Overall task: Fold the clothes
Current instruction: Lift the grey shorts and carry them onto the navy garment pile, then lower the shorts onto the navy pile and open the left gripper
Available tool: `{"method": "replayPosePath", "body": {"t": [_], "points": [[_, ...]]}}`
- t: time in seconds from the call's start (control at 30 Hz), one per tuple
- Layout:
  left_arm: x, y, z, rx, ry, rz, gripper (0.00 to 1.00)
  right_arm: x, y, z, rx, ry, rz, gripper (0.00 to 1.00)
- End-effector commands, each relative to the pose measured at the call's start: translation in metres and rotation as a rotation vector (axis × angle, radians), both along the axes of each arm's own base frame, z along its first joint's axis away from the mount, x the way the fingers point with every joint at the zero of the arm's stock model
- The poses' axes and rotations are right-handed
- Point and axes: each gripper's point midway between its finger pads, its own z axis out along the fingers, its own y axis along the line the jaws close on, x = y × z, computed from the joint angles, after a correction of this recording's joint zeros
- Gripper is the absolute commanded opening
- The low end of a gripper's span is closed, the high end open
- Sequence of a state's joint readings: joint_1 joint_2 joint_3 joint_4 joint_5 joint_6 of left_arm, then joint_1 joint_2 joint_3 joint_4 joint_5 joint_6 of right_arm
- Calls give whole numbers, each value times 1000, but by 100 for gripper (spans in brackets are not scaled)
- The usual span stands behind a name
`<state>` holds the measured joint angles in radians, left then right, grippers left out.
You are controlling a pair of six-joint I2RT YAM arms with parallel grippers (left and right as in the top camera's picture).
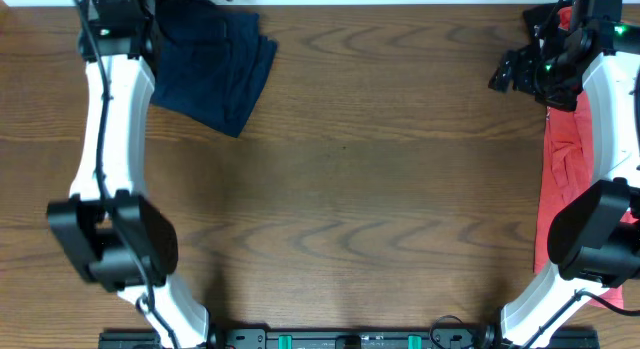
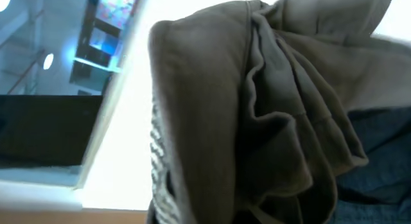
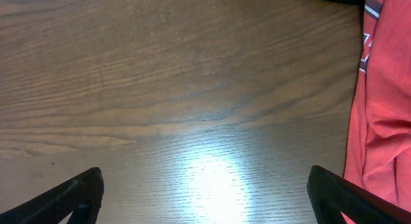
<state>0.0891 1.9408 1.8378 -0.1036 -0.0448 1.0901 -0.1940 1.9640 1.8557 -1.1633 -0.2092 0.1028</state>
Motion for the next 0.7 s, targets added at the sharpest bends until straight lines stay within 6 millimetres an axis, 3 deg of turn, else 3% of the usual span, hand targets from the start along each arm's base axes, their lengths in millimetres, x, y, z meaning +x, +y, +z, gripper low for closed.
{"method": "replayPosePath", "body": {"t": [0.0, 0.13, 0.23, 0.4, 0.57, 0.63, 0.67], "points": [[17, 10, -38, 24, 60, -22, 6, -2, -2, 0, 14, 3, -20, 99], [16, 20, -97, 8, 212, -2, 6, -2, -1, 0, 14, 4, -20, 99], [-2, 20, -136, -5, 369, 9, 6, -2, -2, 0, 14, 3, -20, 99], [-41, 1, -177, -41, 608, -12, 6, 1, -2, 1, 11, -11, -21, 99], [-80, -35, -204, -106, 798, -17, 9, 5, -3, 2, 17, -22, -42, 99], [-92, -51, -210, -114, 856, -27, 17, 5, -3, 3, 17, -24, -42, 99], [-98, -58, -213, -108, 886, -39, 39, 5, -3, 3, 17, -24, -42, 99]]}}
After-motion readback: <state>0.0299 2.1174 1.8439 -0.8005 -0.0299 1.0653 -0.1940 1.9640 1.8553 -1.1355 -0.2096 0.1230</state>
